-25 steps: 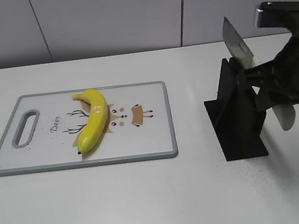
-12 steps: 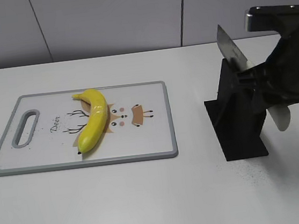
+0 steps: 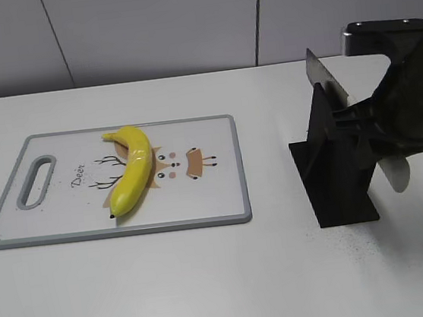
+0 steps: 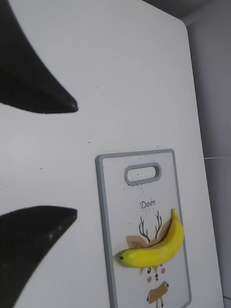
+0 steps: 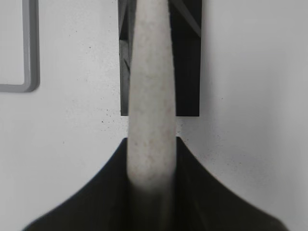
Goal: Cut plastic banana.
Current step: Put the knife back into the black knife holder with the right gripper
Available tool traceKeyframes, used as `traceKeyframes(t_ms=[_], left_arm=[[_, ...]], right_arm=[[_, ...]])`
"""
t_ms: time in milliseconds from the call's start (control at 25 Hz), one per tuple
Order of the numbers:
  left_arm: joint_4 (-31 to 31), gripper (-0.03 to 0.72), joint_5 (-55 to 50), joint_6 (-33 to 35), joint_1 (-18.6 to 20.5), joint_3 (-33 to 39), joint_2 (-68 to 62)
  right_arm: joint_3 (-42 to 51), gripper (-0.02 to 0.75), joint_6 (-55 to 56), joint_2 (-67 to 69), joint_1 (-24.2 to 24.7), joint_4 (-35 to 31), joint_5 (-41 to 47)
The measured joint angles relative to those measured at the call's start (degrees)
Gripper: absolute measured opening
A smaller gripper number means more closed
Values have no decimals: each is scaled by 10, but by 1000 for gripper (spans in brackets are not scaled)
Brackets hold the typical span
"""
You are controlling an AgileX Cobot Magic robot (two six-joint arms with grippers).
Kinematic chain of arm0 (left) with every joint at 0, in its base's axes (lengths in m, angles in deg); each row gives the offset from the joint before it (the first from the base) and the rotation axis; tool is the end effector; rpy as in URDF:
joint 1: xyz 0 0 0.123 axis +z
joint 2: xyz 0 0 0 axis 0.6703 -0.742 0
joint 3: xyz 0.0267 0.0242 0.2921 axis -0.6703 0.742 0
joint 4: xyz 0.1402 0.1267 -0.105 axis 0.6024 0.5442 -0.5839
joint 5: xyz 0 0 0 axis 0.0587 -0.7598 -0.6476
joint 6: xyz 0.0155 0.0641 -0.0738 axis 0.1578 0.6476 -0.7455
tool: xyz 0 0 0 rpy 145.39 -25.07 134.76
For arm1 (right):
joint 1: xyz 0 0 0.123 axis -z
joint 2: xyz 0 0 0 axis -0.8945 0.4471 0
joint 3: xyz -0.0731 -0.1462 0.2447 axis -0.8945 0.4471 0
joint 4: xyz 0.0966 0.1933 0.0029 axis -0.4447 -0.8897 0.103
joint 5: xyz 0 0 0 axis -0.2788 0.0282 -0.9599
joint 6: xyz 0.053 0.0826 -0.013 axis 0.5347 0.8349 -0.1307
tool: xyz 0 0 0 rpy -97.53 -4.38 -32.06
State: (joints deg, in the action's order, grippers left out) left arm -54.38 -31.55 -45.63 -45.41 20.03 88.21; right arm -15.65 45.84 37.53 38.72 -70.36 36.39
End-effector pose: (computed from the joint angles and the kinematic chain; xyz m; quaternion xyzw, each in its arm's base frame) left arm -0.0352 -0.0001 0.2593 0.0810 0.8493 0.0064 0.5217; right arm 0.2331 0.1017 0.2457 -0.0046 0.9850 0.0463 0.1663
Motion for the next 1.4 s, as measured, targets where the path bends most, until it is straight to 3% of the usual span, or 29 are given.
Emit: traceKeyframes(t_ms=[120,280,400,720,920,1160,1400], left_arm=[[0,584,0,0,0,0,0],[0,584,0,0,0,0,0],[0,584,0,0,0,0,0],[0,584,0,0,0,0,0],[0,584,0,0,0,0,0],[0,584,0,0,4,0,0],[0,584,0,0,39,0,0]], right_arm=[[-1,251,-10,0,0,-2,1],[-3,524,-21,0,0,-13,9],[-13,616,-32,0,0,-20,31],[-34,630,-92,-80,0,-45,58],[-29,595,-177,-165,0,-75,81],[69,585,-259,-276,0,-83,86],[182,585,-290,-404,0,-74,88]])
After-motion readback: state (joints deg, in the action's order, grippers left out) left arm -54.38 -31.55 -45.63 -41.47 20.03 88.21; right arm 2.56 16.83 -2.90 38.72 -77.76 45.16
